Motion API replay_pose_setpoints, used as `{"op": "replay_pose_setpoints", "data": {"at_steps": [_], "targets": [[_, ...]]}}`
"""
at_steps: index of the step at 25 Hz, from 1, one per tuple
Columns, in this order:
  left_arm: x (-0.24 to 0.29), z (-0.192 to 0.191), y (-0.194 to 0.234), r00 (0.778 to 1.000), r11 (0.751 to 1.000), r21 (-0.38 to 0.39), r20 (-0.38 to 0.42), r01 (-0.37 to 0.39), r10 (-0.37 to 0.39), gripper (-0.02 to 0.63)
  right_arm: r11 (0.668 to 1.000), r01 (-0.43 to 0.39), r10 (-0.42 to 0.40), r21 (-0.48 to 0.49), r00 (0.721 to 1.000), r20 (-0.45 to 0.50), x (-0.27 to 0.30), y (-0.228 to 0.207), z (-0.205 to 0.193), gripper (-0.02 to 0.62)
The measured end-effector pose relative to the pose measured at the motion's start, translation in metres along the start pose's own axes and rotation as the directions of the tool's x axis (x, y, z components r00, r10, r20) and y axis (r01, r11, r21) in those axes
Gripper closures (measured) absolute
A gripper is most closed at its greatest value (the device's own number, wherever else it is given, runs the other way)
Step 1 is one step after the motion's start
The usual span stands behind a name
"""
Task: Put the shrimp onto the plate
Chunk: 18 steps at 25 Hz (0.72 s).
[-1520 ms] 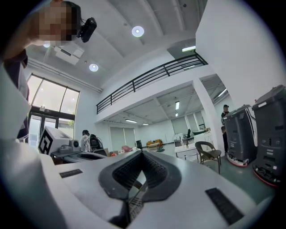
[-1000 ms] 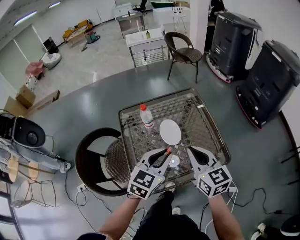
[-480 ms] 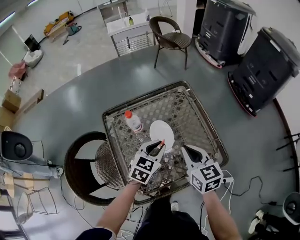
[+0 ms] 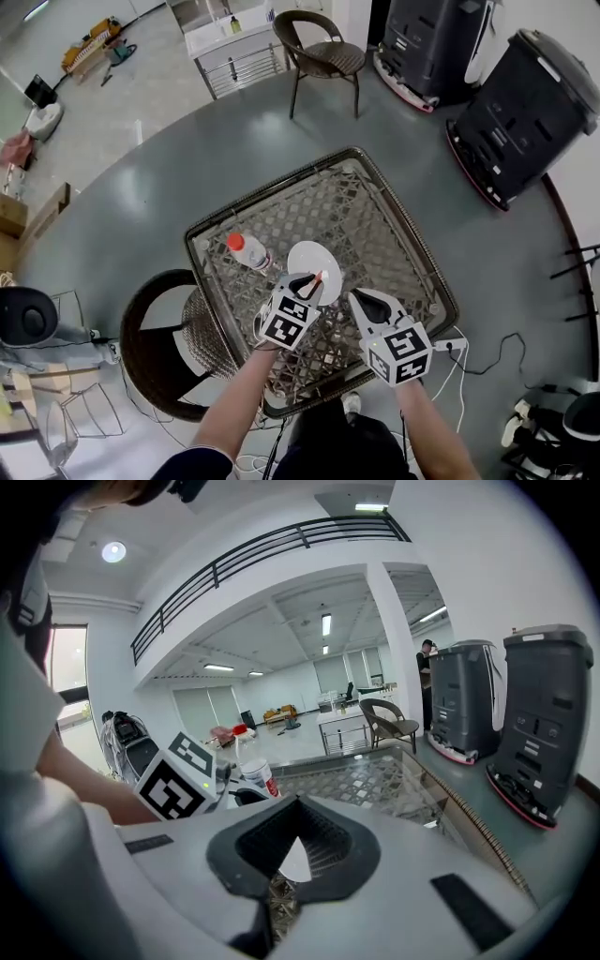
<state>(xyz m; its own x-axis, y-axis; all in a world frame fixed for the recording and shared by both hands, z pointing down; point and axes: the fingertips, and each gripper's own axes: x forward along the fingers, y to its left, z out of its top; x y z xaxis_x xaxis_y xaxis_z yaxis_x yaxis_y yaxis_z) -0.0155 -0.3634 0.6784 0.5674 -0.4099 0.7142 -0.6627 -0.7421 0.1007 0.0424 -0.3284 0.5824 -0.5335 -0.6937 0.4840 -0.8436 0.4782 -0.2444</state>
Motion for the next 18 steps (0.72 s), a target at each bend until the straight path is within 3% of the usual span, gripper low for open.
{"op": "replay_pose_setpoints", "data": {"at_steps": [11, 18], "targets": [[0.043, -0.03, 0.01, 0.975, 0.998, 0.03, -0.219, 0.051, -0.043, 0.537, 0.999, 0.022, -0.02, 0.028, 0.998, -0.054, 0.011, -0.012, -0.021, 0.591], [0.05, -0.035, 0.01, 0.964, 0.997, 0.042, -0.26, 0.063, -0.05, 0.537, 0.998, 0.044, -0.04, 0.048, 0.996, -0.073, 0.012, -0.018, -0.026, 0.591]]}}
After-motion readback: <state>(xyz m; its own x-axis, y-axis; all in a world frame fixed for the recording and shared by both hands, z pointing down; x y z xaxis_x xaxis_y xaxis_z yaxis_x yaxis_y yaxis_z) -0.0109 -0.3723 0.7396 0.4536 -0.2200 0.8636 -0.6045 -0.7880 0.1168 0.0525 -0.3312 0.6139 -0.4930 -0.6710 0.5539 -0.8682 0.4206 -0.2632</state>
